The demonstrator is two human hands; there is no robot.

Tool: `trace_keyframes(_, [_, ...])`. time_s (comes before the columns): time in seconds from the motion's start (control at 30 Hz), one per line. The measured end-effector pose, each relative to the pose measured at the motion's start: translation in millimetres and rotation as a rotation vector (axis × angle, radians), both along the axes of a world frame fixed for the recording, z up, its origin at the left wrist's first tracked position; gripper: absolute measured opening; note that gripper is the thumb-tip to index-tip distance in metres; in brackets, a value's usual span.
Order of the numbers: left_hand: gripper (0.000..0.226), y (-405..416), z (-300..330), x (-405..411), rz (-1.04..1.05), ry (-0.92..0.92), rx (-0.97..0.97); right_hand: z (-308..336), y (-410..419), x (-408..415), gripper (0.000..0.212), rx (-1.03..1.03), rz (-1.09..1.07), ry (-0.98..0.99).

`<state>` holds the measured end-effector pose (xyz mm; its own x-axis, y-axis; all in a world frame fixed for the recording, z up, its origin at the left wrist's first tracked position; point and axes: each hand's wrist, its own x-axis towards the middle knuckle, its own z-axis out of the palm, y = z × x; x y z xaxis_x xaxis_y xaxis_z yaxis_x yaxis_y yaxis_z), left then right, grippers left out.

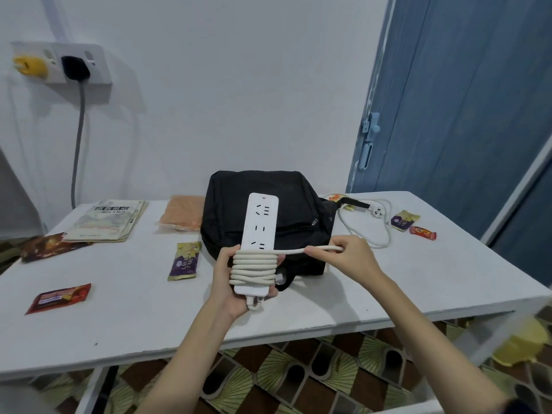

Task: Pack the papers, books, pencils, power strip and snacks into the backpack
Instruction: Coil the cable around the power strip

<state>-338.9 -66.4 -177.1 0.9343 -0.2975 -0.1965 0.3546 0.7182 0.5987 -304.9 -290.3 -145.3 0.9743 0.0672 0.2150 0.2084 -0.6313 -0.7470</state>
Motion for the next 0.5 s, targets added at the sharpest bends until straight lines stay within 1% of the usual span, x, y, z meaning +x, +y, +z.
trace_keyframes(0.1, [0.049,-5,5,-1,-0.058,-0.048,-0.004,-4,-11,9,0.057,0.112,0.072,0.096])
trace_keyframes(0.23, [0.049,-5,8,4,-0.129,-0.048,0.119,-9,-24,13,0.041,0.250,0.294,0.298])
trace_keyframes(0.27, [0.049,-6,6,6,-0.137,-0.039,0.161,-10,-26,14,0.037,0.266,0.335,0.325])
trace_keyframes(0.33, [0.048,-7,6,6,-0.220,-0.043,0.236,-11,-27,16,0.031,0.271,0.370,0.352])
trace_keyframes(0.4, [0.052,-8,5,7,-0.337,-0.066,0.287,-12,-26,20,0.029,0.215,0.371,0.383])
trace_keyframes(0.43, [0.052,-8,6,9,-0.384,-0.095,0.366,-12,-25,24,0.028,0.158,0.373,0.395])
trace_keyframes(0.5, [0.048,-9,14,13,-0.445,-0.179,0.667,-9,-20,31,0.017,0.020,0.418,0.420])
